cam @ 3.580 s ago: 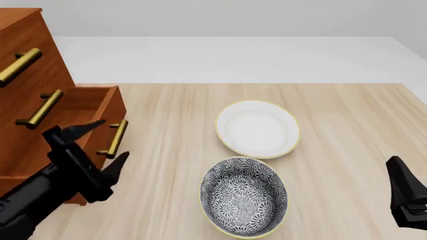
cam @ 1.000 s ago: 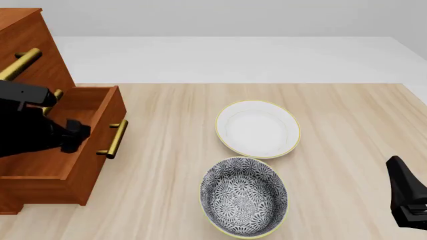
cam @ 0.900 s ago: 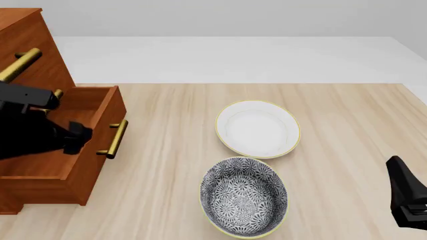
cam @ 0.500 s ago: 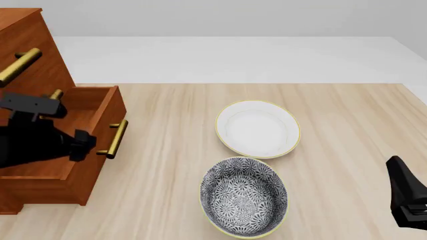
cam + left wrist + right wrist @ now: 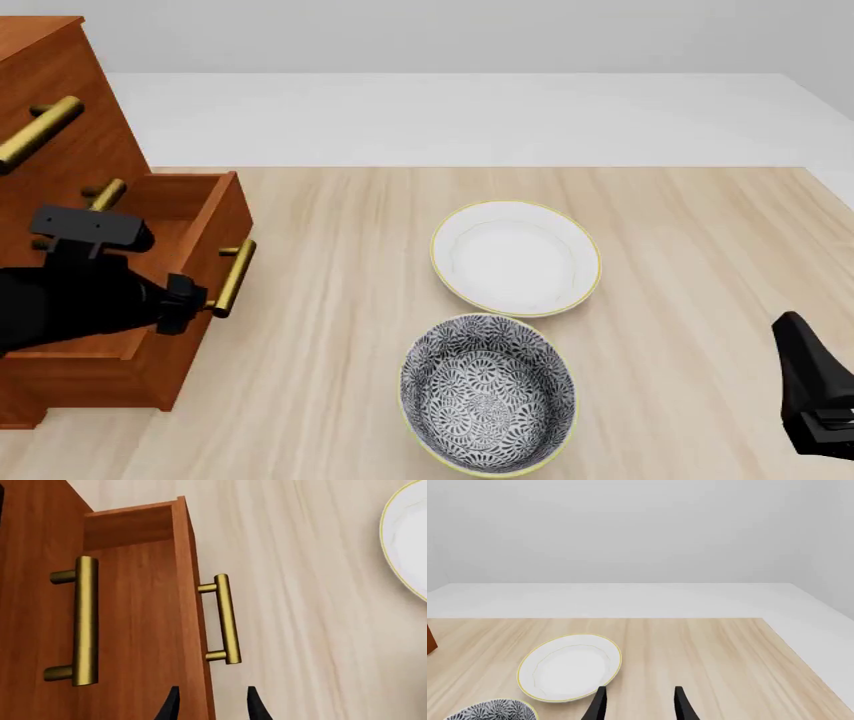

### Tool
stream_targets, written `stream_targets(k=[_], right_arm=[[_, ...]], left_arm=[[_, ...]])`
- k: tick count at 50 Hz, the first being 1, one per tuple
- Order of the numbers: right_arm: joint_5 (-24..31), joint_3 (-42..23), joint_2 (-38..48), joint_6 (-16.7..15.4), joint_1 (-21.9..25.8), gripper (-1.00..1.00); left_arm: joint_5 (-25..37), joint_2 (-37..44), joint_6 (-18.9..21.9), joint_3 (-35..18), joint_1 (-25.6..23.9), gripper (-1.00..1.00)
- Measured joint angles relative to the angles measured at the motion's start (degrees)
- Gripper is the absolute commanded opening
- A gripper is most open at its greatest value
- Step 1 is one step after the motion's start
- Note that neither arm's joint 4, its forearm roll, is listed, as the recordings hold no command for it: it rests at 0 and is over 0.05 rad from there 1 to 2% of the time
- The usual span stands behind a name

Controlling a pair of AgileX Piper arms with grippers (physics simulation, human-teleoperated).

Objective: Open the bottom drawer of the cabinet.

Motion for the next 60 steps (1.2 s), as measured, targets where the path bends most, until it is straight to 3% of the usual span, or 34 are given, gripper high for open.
stream_targets(k=[60], right_arm=[[0.0,0.0,0.0,0.0,0.0,1.0]], left_arm=[[-8.4,7.6,-1.7,4.1,1.6,1.0]])
